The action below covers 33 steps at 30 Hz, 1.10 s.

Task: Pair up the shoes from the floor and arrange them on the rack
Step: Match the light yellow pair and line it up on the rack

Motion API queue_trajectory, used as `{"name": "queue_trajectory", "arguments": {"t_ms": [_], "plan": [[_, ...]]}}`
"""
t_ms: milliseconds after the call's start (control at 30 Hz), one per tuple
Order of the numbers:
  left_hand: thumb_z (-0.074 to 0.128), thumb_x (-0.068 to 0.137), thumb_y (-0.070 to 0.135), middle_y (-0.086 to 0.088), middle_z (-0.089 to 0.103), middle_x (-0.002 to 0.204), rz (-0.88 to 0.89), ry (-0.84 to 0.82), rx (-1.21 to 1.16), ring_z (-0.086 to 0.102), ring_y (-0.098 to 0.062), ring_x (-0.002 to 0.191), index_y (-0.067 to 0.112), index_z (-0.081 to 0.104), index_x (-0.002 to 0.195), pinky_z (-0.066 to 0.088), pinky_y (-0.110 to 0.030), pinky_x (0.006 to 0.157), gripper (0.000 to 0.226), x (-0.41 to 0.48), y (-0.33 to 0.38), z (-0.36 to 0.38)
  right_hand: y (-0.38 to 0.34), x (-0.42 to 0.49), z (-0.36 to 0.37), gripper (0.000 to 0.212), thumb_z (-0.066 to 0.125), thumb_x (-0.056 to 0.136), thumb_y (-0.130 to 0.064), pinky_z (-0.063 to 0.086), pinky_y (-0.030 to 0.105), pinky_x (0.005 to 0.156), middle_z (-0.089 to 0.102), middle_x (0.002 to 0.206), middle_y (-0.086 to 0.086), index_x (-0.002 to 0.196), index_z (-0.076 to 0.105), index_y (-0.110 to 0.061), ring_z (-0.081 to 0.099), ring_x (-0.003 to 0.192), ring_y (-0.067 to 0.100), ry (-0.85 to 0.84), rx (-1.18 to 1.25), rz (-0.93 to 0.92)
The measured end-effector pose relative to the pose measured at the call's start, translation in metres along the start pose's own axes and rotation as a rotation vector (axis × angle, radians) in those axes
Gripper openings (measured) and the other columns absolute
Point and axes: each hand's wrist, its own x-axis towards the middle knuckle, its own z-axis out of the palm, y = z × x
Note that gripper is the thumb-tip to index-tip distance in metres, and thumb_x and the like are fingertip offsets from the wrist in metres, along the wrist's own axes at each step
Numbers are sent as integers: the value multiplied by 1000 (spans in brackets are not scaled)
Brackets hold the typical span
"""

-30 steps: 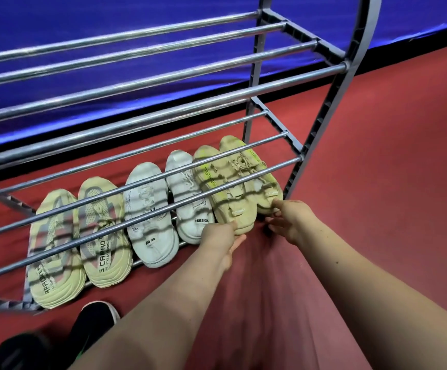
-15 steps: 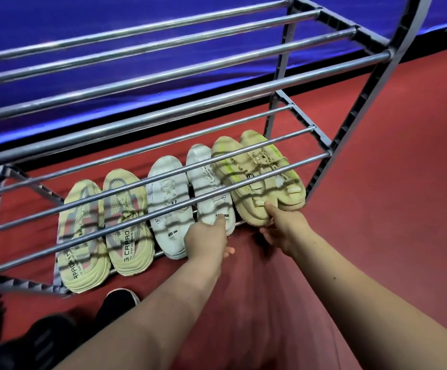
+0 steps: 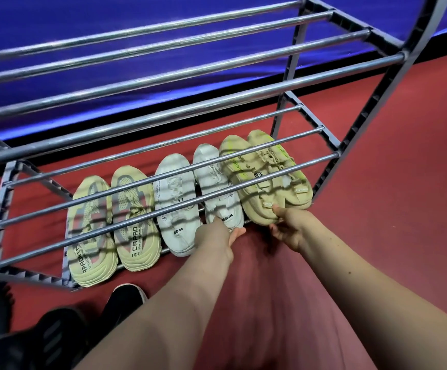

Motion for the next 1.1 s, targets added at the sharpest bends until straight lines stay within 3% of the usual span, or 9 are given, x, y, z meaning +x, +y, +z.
{"name": "queue_trajectory", "arguments": {"t_ms": [67,267,400,567,667,767,933,1000,1100], "plan": [[45,97,13,-13,59,49,11,21,-3,72,-30,82,6,55,99,57,-30,80,12,-5,0,-3,5,0,-1,14,58,91,-11,45,14,35,51,72,4,78,56,-12,46,61,14,9,27,-19],[49,97,17,-9,61,71,88,14,-84,69,-26,59,7,49,108,57,-23,51,15,-8,-9,-11,11,3,5,6,60,90,-9,52,18,41,58,79,7,84,59,-8,54,67,15,19,92,-90],[52,96,19,-8,62,77,85,34,-106,69,-25,58,3,53,101,57,-21,50,17,-4,-6,-16,13,10,8,4,65,87,-10,54,24,48,64,96,9,84,61,-10,61,75,20,116,0,-185],[55,95,20,-5,57,75,92,41,-111,70,-28,63,5,55,105,58,-25,56,18,-1,-11,-14,10,16,12,11,67,83,-14,59,42,75,61,80,7,82,58,-9,63,63,22,229,-158,-236],[54,95,22,-5,56,75,62,30,-106,68,-27,63,3,53,117,56,-21,49,29,3,-15,-13,4,15,19,22,66,72,-15,59,47,71,63,89,14,89,61,-2,68,75,31,302,-337,-218],[48,98,21,-8,61,76,21,-35,-89,68,-29,68,2,51,126,53,-19,40,34,7,-15,-10,-1,14,27,24,61,69,-12,59,39,63,64,90,16,91,62,1,67,78,31,357,-430,-202],[48,98,19,-10,61,73,35,-25,-125,69,-31,75,2,53,121,53,-19,45,29,3,-12,-4,-11,14,34,13,57,72,-12,47,29,52,62,77,15,81,59,-2,60,65,29,357,-494,-266],[50,97,17,-12,63,85,42,-72,-152,68,-31,74,0,52,121,55,-21,47,29,-1,-18,-7,-12,15,28,19,58,71,-14,49,29,55,67,81,15,85,63,-1,66,73,30,374,-546,-297],[49,98,19,-22,64,108,2,-197,-200,66,-36,87,-6,50,125,58,-27,53,37,-2,-21,-16,-9,17,25,26,60,75,-21,57,36,68,71,88,16,91,66,-1,69,81,32,390,-632,-326]]}}
